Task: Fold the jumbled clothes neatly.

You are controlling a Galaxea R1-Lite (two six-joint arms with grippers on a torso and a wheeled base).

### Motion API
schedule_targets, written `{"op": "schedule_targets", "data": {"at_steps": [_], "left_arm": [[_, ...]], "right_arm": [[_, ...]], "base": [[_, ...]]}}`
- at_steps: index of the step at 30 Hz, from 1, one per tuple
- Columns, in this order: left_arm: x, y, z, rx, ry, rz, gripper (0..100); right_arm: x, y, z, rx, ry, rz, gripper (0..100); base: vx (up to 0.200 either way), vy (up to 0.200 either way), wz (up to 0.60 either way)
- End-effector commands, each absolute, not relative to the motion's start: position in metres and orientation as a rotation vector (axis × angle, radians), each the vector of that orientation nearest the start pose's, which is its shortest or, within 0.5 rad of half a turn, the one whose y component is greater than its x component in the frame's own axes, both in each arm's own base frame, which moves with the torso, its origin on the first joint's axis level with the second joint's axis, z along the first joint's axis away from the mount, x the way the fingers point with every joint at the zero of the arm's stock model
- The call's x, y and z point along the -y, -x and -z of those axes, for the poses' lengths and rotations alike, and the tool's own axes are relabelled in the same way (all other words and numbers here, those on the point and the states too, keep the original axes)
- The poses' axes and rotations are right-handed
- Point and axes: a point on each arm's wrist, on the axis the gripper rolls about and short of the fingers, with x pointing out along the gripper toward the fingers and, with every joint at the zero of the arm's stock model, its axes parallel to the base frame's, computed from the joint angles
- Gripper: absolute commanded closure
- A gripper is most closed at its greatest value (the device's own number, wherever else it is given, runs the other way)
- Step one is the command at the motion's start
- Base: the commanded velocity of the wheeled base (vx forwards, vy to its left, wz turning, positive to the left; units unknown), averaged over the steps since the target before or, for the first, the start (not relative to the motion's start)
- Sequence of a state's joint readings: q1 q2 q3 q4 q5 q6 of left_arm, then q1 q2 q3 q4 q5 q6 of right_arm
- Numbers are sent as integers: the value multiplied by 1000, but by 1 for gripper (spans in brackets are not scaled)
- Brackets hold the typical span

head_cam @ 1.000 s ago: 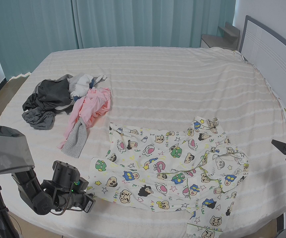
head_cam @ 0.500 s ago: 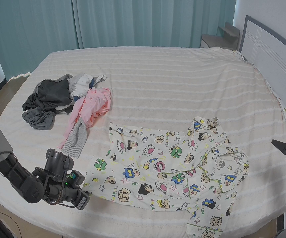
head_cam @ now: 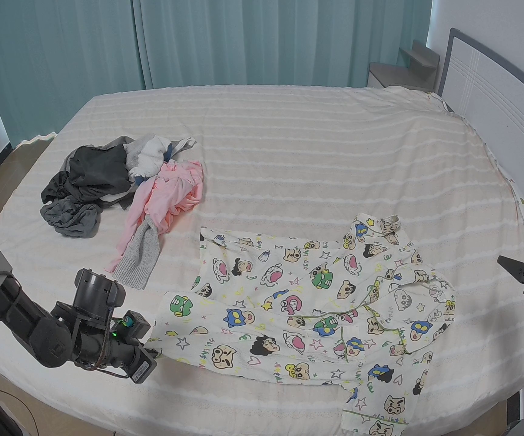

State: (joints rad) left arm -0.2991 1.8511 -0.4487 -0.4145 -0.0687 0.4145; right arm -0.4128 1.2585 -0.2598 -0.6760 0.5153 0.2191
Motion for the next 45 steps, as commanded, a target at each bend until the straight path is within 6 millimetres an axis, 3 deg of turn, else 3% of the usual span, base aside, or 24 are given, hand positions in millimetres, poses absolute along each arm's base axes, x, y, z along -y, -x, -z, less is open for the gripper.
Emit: {"op": "schedule_targets", "data": {"at_steps": [1, 13, 25, 34, 41, 45], "left_arm": [[70, -234, -47, -887, -495, 531, 100], [71, -246, -61, -800, -531, 594, 100], [75, -250, -89, -769, -579, 617, 100], [76, -235, -70, -884, -582, 667, 100], [70, -216, -31, -1070, -556, 729, 100], [69, -211, -21, -1123, -534, 757, 100]], "right_arm": [[54, -151, -148, -300, -363, -70, 0], [54, -152, -147, -305, -365, -71, 0], [54, -152, -147, -305, -365, -71, 0], [54, -152, -147, -305, -365, -71, 0], [54, -152, -146, -307, -366, -71, 0], [54, -152, -146, -307, -366, -71, 0]], "base": [[0, 0, 0], [0, 0, 0], [0, 0, 0], [0, 0, 0], [0, 0, 0], [0, 0, 0]]}}
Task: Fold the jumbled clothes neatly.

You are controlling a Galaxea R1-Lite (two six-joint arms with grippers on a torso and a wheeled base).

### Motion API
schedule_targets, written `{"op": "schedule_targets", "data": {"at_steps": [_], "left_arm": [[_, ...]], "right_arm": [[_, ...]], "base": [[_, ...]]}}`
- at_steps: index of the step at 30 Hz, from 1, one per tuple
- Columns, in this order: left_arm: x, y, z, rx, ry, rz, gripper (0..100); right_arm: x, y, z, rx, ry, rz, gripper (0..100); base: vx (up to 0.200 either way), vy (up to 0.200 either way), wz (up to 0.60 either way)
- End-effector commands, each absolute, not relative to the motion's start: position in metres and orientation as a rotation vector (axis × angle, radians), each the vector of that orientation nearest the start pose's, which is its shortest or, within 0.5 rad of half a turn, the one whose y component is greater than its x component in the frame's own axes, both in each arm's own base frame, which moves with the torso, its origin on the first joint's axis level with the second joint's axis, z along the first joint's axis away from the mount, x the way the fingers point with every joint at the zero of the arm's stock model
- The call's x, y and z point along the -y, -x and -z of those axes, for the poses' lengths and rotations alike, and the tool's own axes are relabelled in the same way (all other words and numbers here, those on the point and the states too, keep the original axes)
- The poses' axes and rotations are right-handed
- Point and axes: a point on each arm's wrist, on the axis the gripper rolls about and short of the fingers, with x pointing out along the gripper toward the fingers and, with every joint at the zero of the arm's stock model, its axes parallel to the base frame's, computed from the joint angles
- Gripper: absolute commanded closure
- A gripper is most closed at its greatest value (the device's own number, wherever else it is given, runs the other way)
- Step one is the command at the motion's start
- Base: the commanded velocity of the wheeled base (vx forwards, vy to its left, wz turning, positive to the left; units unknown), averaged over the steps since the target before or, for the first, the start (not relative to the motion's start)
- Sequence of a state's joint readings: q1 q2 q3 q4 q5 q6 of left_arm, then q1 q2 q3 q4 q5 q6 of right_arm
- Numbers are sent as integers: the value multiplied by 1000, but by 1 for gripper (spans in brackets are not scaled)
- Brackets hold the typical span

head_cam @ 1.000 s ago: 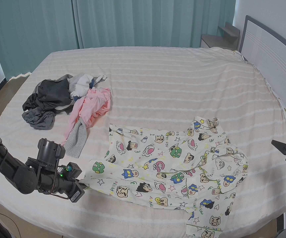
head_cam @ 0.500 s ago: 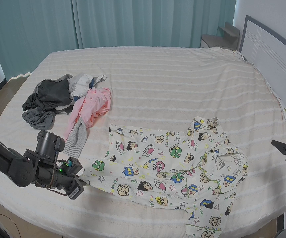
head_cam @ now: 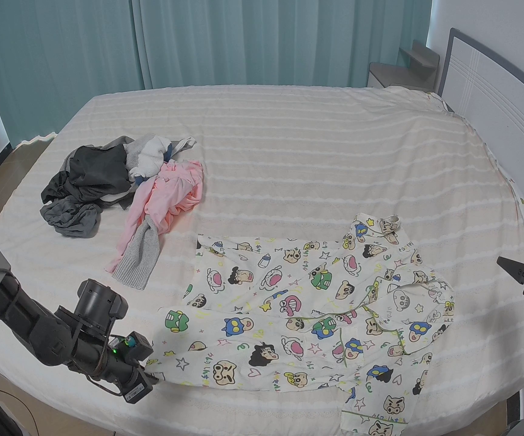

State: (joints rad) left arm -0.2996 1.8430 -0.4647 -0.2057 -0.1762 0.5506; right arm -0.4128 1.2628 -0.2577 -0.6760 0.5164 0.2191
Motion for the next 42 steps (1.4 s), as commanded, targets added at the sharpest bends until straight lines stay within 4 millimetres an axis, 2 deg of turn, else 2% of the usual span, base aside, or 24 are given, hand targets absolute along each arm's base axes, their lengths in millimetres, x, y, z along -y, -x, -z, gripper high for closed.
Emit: {"op": "schedule_targets", "data": {"at_steps": [1, 7, 8, 15, 20, 26, 28, 30, 36, 42], "left_arm": [[69, -211, -18, -1136, -530, 763, 100], [66, -213, -4, -1178, -523, 755, 100], [66, -213, -1, -1183, -524, 755, 0], [60, -206, 1, -1126, -443, 793, 0], [46, -219, -32, -941, -293, 790, 0], [47, -267, -73, -770, -182, 654, 0], [50, -285, -78, -745, -172, 603, 0], [59, -321, -80, -714, -143, 489, 0], [96, -375, -75, -679, 80, 323, 0], [122, -410, -36, -689, 48, 245, 0]], "right_arm": [[54, -152, -146, -309, -367, -70, 0], [54, -152, -146, -310, -367, -70, 0], [54, -152, -146, -310, -367, -70, 0], [55, -152, -146, -311, -368, -70, 0], [55, -153, -145, -317, -371, -70, 0], [54, -153, -144, -318, -368, -71, 0], [54, -152, -144, -321, -367, -72, 0], [54, -152, -143, -322, -359, -74, 0], [52, -152, -142, -327, -353, -84, 0], [50, -151, -141, -329, -348, -92, 0]], "base": [[0, 0, 0], [0, 0, 0], [0, 0, 0], [0, 0, 0], [0, 0, 0], [0, 0, 0], [0, 0, 0], [0, 0, 0], [0, 0, 0], [0, 0, 0]]}}
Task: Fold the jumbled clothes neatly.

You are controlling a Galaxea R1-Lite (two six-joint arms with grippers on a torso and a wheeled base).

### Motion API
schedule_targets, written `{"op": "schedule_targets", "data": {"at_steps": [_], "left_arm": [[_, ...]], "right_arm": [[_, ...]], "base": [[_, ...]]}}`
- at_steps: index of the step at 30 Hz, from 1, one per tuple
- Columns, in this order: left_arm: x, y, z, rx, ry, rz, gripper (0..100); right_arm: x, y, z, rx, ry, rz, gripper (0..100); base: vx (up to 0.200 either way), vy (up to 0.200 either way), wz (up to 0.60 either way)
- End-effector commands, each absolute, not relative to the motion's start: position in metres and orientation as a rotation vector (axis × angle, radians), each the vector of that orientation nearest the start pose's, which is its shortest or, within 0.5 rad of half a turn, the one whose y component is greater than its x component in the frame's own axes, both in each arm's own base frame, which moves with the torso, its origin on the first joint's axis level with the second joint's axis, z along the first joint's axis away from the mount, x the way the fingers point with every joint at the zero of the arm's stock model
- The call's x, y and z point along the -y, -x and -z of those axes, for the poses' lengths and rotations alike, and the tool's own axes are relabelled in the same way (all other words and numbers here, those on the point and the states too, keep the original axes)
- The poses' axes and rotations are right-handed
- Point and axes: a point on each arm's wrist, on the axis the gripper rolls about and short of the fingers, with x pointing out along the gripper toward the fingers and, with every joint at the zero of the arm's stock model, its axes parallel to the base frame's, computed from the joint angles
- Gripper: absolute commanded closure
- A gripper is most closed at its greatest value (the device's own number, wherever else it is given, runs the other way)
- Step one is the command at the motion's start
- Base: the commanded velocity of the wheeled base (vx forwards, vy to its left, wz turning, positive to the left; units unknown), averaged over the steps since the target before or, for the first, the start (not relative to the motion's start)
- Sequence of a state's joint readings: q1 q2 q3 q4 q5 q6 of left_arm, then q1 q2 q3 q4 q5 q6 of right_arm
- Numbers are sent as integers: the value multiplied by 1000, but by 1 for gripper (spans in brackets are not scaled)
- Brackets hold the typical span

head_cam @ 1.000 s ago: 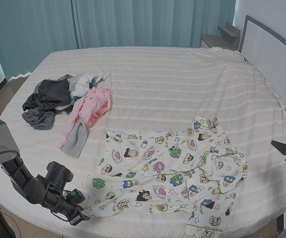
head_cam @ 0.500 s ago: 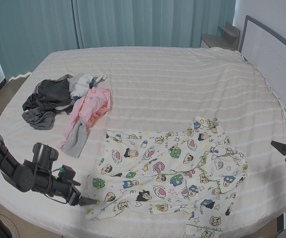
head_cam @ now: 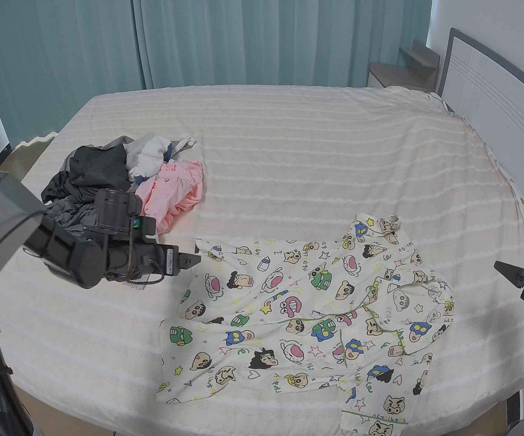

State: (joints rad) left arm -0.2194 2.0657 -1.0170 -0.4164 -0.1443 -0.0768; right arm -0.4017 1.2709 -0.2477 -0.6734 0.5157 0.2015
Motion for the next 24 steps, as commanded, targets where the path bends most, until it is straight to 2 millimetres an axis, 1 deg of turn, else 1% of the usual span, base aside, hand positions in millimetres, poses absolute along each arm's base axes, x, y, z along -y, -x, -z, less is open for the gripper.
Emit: {"op": "schedule_targets", "data": {"at_steps": [1, 3, 6, 7, 9, 15, 20, 24], "left_arm": [[122, -410, -36, -689, 48, 244, 0], [126, -419, -30, -686, 43, 230, 0], [130, -436, -22, -658, 67, 211, 0], [131, -442, -21, -647, 91, 197, 0], [134, -450, -25, -623, 154, 171, 0], [137, -458, -23, -635, 179, 162, 0], [138, -463, -15, -641, 180, 160, 0], [140, -467, -17, -627, 213, 153, 0]], "right_arm": [[50, -151, -141, -329, -346, -92, 0], [50, -150, -141, -329, -327, -95, 0], [49, -148, -138, -337, -311, -96, 0], [49, -148, -138, -336, -306, -98, 0], [49, -148, -138, -335, -305, -99, 0], [49, -148, -138, -338, -307, -95, 0], [49, -148, -139, -331, -303, -94, 0], [49, -148, -140, -328, -302, -95, 0]], "base": [[0, 0, 0], [0, 0, 0], [0, 0, 0], [0, 0, 0], [0, 0, 0], [0, 0, 0], [0, 0, 0], [0, 0, 0]]}}
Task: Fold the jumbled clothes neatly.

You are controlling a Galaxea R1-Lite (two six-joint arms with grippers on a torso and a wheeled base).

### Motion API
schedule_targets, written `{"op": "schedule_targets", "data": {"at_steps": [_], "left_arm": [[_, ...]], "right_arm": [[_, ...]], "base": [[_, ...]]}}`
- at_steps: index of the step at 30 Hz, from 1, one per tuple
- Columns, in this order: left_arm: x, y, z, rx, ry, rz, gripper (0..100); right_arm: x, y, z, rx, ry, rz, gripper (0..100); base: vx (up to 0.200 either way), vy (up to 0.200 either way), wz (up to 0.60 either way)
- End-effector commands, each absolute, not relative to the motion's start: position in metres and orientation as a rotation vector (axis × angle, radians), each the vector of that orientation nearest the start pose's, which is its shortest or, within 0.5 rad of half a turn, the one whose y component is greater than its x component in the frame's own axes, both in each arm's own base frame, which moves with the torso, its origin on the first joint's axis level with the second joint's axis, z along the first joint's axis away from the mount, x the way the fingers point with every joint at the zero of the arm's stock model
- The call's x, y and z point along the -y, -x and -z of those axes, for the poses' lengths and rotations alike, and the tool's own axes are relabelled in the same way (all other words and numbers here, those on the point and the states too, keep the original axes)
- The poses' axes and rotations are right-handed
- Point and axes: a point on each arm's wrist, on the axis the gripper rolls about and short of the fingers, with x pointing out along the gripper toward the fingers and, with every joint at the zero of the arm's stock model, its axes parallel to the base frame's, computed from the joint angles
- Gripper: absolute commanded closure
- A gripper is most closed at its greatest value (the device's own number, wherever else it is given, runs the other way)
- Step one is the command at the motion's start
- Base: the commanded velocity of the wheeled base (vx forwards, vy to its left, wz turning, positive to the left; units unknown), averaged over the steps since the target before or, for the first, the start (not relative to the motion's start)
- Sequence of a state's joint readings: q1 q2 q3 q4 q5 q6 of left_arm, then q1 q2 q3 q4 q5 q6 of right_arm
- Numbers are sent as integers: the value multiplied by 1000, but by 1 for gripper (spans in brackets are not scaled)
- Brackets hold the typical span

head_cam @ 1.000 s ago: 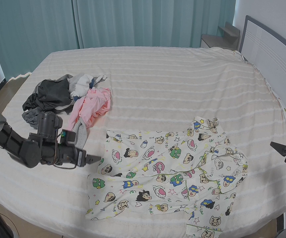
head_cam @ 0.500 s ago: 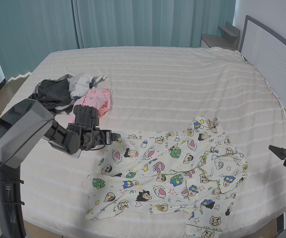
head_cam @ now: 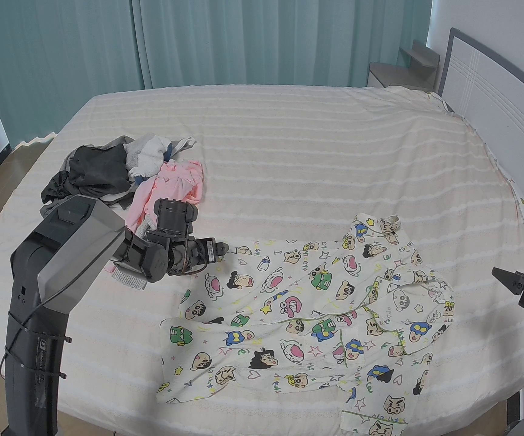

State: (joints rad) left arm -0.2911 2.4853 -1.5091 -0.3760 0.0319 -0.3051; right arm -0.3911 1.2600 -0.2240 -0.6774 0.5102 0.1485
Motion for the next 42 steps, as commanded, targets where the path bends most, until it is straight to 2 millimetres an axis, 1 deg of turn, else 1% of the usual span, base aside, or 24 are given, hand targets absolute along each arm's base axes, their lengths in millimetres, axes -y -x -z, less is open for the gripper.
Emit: {"op": "schedule_targets", "data": {"at_steps": [1, 5, 10, 11, 21, 25, 28, 31, 35, 38, 42], "left_arm": [[142, -467, -17, -627, 222, 155, 0], [144, -471, -8, -632, 228, 151, 0], [145, -474, -6, -626, 232, 152, 0], [146, -474, -7, -621, 232, 151, 100], [143, -481, -15, -580, 234, 123, 100], [141, -486, -22, -546, 237, 105, 100], [139, -492, -31, -507, 243, 91, 100], [139, -495, -32, -495, 245, 88, 100], [138, -506, -33, -453, 251, 70, 100], [137, -511, -30, -444, 249, 57, 100], [135, -524, -27, -407, 257, 44, 100]], "right_arm": [[49, -148, -139, -329, -303, -95, 0], [49, -148, -139, -329, -303, -95, 0], [49, -148, -139, -329, -303, -93, 0], [49, -148, -139, -329, -303, -93, 0], [49, -148, -139, -329, -303, -93, 0], [49, -148, -139, -332, -304, -94, 0], [49, -148, -139, -332, -304, -94, 0], [49, -148, -138, -333, -303, -94, 0], [49, -148, -138, -333, -303, -94, 0], [49, -148, -138, -333, -303, -94, 0], [49, -148, -138, -336, -304, -94, 0]], "base": [[0, 0, 0], [0, 0, 0], [0, 0, 0], [0, 0, 0], [0, 0, 0], [0, 0, 0], [0, 0, 0], [0, 0, 0], [0, 0, 0], [0, 0, 0], [0, 0, 0]]}}
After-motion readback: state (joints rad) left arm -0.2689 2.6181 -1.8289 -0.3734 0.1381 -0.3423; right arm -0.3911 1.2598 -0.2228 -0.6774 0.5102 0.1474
